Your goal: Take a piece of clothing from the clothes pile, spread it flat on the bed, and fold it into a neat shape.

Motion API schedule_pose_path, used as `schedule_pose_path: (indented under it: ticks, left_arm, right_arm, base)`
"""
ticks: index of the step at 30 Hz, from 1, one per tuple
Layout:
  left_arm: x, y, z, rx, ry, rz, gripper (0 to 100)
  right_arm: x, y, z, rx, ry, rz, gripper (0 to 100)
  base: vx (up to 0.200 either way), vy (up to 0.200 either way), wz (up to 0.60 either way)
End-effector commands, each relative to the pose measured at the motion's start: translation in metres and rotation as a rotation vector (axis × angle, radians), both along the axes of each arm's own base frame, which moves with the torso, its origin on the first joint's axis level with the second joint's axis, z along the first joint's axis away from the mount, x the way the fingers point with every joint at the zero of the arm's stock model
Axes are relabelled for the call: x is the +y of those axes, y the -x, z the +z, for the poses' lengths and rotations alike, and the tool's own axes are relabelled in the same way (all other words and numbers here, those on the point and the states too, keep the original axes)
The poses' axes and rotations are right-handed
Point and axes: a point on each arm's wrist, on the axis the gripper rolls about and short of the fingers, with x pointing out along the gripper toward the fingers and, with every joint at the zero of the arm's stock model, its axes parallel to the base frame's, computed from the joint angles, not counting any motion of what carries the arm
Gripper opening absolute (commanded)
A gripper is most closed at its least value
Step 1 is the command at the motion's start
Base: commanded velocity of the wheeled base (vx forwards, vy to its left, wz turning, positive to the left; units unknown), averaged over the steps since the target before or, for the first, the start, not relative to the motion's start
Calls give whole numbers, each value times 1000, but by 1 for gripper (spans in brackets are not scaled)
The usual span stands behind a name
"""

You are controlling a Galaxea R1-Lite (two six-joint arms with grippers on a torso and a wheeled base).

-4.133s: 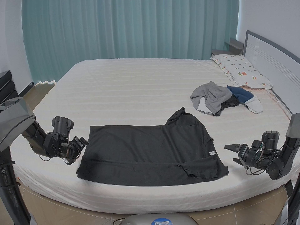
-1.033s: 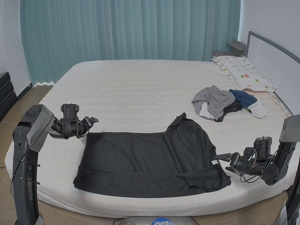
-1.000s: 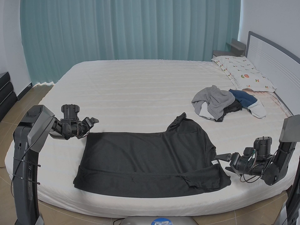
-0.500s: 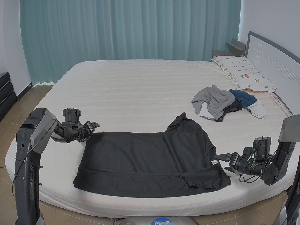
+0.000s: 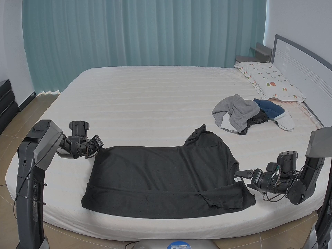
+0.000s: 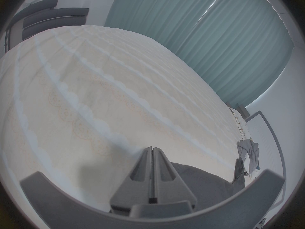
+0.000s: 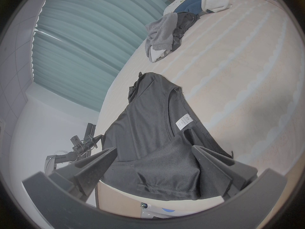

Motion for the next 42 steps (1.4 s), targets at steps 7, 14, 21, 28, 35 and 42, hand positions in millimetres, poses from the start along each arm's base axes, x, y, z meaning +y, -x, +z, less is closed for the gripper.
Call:
schedule_pose_path:
  ticks: [7,14,21,28,35,42]
  left_arm:
    - [2,5,6,13,68,61,0]
    - [1,8,5,24,72,61,0]
    - [1,12,5,36,73,62,0]
    - [1,13,5,39,75,63,0]
    - [1,13,4,41,77,65,0]
    - [1,13,6,38,77,65,0]
  right_arm:
    - [11,-85,13,-150,136,13,100]
    - [16,-139,6,-170,219,23,100]
    - [24,-190,-10,-135,286,-7,100]
    - [32,-221,-32,-136,327,-55,100]
    - [35,-237,-47,-162,333,-87,100]
    - [36,-245,-46,-190,316,-111,100]
  base:
    - [0,0,0]
    - [0,0,0]
    - [0,0,0]
    - [0,0,0]
    - [0,0,0]
    - [0,0,0]
